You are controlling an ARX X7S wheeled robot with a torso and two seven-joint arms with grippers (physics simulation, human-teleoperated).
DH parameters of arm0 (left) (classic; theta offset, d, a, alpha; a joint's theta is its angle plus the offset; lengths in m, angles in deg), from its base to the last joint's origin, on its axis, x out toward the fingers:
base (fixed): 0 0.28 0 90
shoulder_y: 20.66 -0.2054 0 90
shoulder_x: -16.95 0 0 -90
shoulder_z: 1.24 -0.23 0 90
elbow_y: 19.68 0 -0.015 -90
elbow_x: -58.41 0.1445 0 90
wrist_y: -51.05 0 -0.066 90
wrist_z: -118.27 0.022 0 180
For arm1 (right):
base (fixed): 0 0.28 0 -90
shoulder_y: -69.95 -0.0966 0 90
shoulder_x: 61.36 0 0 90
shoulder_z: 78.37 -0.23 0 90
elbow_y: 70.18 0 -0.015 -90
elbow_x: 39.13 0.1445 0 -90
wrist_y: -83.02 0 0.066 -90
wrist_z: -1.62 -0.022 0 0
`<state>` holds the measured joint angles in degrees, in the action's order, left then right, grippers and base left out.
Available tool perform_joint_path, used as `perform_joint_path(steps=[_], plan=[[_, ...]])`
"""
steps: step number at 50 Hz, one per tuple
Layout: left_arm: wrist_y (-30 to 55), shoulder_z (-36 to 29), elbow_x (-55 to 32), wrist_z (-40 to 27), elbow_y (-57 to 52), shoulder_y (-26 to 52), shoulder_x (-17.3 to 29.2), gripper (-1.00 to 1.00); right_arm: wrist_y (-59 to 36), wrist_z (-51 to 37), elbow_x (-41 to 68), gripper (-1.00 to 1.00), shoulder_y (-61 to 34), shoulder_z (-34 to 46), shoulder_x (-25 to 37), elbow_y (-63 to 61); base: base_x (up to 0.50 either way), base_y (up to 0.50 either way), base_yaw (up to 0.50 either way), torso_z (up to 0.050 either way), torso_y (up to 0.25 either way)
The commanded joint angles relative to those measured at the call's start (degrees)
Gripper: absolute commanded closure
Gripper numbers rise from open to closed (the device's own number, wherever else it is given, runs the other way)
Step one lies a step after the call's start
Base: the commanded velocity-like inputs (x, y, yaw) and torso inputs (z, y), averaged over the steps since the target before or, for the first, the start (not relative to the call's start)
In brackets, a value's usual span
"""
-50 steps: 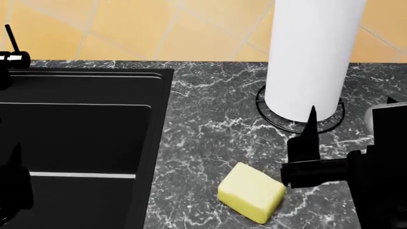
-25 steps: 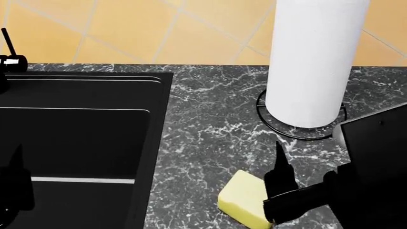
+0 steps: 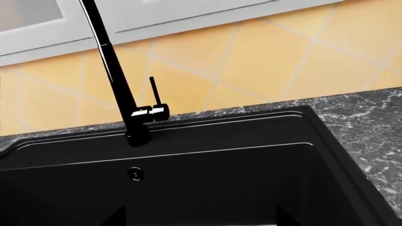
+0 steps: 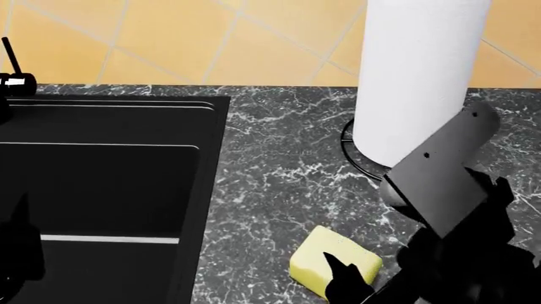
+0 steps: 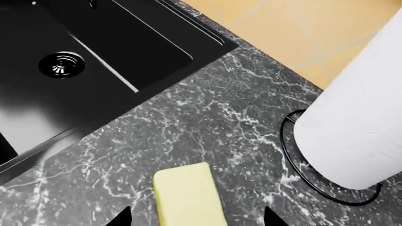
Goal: Pick the pan and sponge and place them into the sink. Then turn on the water.
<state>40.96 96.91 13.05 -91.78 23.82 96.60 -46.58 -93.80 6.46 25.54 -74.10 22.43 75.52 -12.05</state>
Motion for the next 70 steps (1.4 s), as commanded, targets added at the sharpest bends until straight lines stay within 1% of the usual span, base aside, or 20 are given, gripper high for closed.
perform_joint_path(steps=[1,8,11,14,19,22,30,33,34,35,37,39,44,46,49,50,52,54,55,70], plan=[[2.81,2.21,-1.64,0.98,-0.32,2.22,-1.8,-1.0,2.22,11.94,-6.68,-1.0,-12.43,16.73,1.95,6.91,0.0,0.0,0.0,0.0,0.0],[3.97,3.79,-3.23,0.63,-0.88,2.18,-1.4,-1.0,5.53,18.99,-13.07,-1.0,-17.0,27.8,1.17,12.81,0.0,0.0,0.0,0.0,0.0],[3.49,2.26,-2.66,-0.16,-0.08,2.9,-1.94,-1.0,6.0,19.99,-13.63,-1.0,-17.58,29.11,0.73,13.83,0.0,0.0,0.0,0.0,0.0],[3.97,3.9,-3.82,0.14,-0.74,2.25,-1.24,-1.0,6.08,21.14,-14.57,-1.0,-19.14,30.8,0.06,15.19,0.0,0.0,0.0,0.0,0.0],[2.3,1.16,-2.46,-0.56,0.58,2.57,-1.67,-1.0,6.2,23.02,-15.73,-1.0,-20.54,34.13,-0.44,15.8,0.0,0.0,0.0,0.0,0.0],[3.0,3.09,-3.91,-0.1,-0.4,1.87,-0.91,-1.0,7.96,24.12,-17.94,-1.0,-21.8,36.46,-1.38,17.68,0.0,0.0,0.0,0.0,0.0],[1.8,1.4,-3.24,-0.8,0.5,1.87,-1.01,-1.0,11.1,27.03,-21.54,-1.0,-23.31,41.21,-3.47,22.88,0.0,0.0,0.0,0.0,0.0],[1.8,2.43,-3.97,-0.42,0.06,1.05,-0.44,-1.0,11.96,27.46,-22.54,-1.0,-23.81,42.11,-4.44,24.84,0.0,0.0,0.0,0.0,0.0],[1.53,1.43,-3.34,-1.0,0.78,1.54,-1.06,-1.0,12.29,27.81,-22.48,-1.0,-23.8,42.2,-4.84,25.3,0.0,0.0,0.0,0.0,0.0],[2.4,2.82,-4.22,-1.52,1.57,1.97,-2.42,-1.0,12.57,28.14,-22.05,-1.0,-23.68,41.88,-5.04,25.45,0.0,0.0,0.0,0.0,0.0],[2.97,5.27,-5.63,-0.81,0.36,1.06,-1.02,-1.0,12.92,28.15,-22.09,-1.0,-23.58,42.03,-5.7,25.64,0.0,0.0,0.0,0.0,0.0],[2.03,3.35,-4.66,-1.1,0.67,1.15,-1.11,-1.0,13.16,28.36,-21.95,-1.0,-23.3,42.16,-5.95,25.87,0.0,0.0,0.0,0.0,0.0],[2.82,5.81,-6.51,-0.76,-0.03,0.39,-0.35,-1.0,13.84,28.59,-21.64,-1.0,-22.24,42.24,-6.23,26.67,0.0,0.0,0.0,0.0,0.0],[1.9,3.45,-5.22,-1.41,0.94,1.14,-0.99,-1.0,13.89,28.65,-21.71,-1.0,-21.98,42.61,-6.2,26.72,0.0,0.0,0.0,0.0,0.0],[2.58,5.54,-6.73,-0.99,0.13,0.46,-0.15,-1.0,13.98,28.72,-22.15,-1.0,-21.56,43.54,-6.17,26.97,0.0,0.0,0.0,0.0,0.0],[1.96,3.74,-5.72,-1.53,0.77,1.05,-0.7,-1.0,13.98,28.7,-22.11,-1.0,-21.54,43.5,-6.22,27.13,0.0,0.0,0.0,0.0,0.0],[2.12,5.04,-6.59,-1.06,0.19,0.28,0.01,-1.0,14.08,28.72,-22.13,-1.0,-21.5,43.52,-6.35,27.53,0.0,0.0,0.0,0.0,0.0],[1.12,2.77,-5.26,-1.52,1.25,0.8,-0.5,-1.0,14.26,28.74,-22.27,-1.0,-21.27,43.8,-6.47,27.83,0.0,0.0,0.0,0.0,0.0],[1.25,3.86,-5.9,-1.12,0.81,0.15,0.05,-1.0,14.39,28.73,-22.36,-1.0,-21.2,43.9,-6.53,27.96,0.0,0.0,0.0,0.0,0.0],[-0.33,1.48,-5.06,-1.95,1.92,0.47,0.13,-1.0,15.97,29.34,-23.2,-1.0,-20.7,45.12,-7.79,30.88,0.0,0.0,0.0,0.0,0.0]])
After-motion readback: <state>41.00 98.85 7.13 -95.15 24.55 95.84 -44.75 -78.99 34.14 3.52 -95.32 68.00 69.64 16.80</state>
